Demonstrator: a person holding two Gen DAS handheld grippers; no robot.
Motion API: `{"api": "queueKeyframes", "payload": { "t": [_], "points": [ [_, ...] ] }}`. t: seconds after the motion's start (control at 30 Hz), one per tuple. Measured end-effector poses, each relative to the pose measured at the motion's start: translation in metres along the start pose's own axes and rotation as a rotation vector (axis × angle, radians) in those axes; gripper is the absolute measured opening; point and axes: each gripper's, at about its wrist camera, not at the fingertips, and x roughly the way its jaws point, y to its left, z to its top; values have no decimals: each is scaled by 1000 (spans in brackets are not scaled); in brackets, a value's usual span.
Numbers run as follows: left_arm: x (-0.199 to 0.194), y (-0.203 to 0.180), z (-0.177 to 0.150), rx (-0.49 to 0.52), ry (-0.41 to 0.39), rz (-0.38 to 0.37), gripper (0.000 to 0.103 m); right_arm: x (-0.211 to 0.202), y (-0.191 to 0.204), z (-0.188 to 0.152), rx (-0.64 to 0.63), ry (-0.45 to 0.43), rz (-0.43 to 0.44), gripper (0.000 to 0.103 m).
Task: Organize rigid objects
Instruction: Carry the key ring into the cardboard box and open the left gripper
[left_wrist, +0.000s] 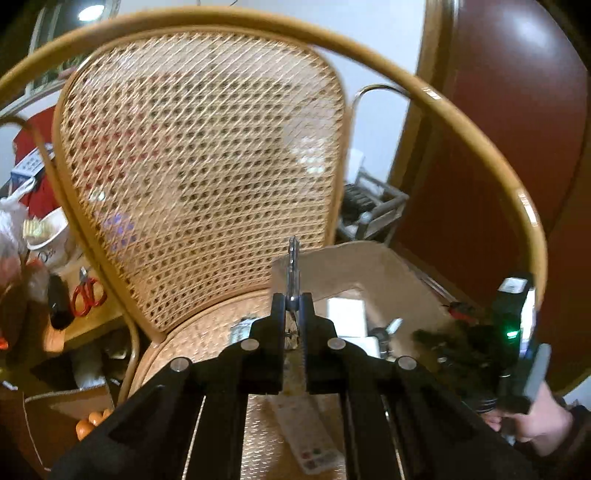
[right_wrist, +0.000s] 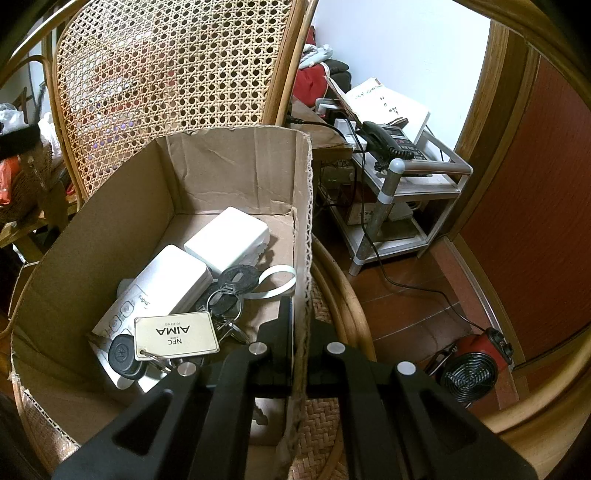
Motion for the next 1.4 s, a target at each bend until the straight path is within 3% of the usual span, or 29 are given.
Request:
{"api": "queueKeyframes", "payload": {
  "t": [0.27, 0.47, 0.67, 0.73, 0.83, 1.4],
  "points": [
    [-9, -43, 9, 29, -3, -118, 6, 0, 0, 0, 0, 0, 0, 5],
    [27, -71, -10, 74, 101, -183, 6, 0, 1, 0, 0, 0, 0, 5],
    [81, -92, -51, 143, 253, -124, 6, 0, 0, 0, -1, 1, 1, 5],
    [89, -92, -60, 143, 268, -112, 8, 0, 1, 0, -1, 2, 2, 5],
    [94, -96, -63, 165, 261, -76, 10, -1, 1, -1, -4, 1, -2, 5],
    [97, -95, -62, 148, 246, -55, 14, -2, 2, 0, -5, -1, -1, 5]
  ]
}}
